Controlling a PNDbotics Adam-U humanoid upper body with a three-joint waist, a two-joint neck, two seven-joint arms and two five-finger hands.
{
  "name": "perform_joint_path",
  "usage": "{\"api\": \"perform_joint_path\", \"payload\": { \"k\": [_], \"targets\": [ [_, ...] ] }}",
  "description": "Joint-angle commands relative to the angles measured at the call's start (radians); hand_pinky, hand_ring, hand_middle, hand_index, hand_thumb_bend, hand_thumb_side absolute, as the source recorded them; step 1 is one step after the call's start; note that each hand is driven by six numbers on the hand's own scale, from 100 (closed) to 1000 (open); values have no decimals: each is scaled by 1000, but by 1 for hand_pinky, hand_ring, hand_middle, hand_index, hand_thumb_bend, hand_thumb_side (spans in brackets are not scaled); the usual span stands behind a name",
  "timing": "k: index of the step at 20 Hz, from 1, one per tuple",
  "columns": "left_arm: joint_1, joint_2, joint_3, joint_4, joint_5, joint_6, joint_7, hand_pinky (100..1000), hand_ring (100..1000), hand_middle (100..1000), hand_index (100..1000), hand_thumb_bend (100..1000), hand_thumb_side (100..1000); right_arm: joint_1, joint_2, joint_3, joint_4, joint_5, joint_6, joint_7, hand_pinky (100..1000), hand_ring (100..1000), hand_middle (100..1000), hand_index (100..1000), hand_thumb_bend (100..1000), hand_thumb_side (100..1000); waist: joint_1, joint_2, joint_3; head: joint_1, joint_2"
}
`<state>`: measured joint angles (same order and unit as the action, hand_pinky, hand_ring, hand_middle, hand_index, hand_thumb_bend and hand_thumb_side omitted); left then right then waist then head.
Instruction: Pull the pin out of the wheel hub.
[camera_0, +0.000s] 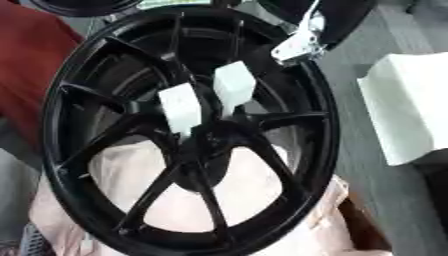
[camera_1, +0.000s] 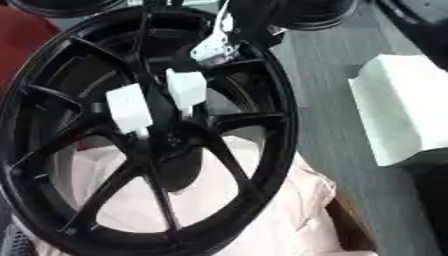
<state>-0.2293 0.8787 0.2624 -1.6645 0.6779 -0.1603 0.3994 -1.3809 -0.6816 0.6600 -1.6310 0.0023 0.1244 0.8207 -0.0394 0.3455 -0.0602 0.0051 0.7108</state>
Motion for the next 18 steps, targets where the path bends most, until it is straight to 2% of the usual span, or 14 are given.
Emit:
{"api": "perform_joint_path", "payload": {
  "k": [1,18],
  "targets": [
    [-12,19,7,-12,1,2,-1,753,749,712,759,279,797,-18,-6,-7,16,-20,-4,19,838,832,794,832,431,401,4,-16,3,-5,8],
    [-22,4,3,-8,10,6,-6,753,750,712,757,276,802,8,19,25,70,-34,-4,47,835,819,758,811,431,398,3,-3,18,-16,34]
  ]
}}
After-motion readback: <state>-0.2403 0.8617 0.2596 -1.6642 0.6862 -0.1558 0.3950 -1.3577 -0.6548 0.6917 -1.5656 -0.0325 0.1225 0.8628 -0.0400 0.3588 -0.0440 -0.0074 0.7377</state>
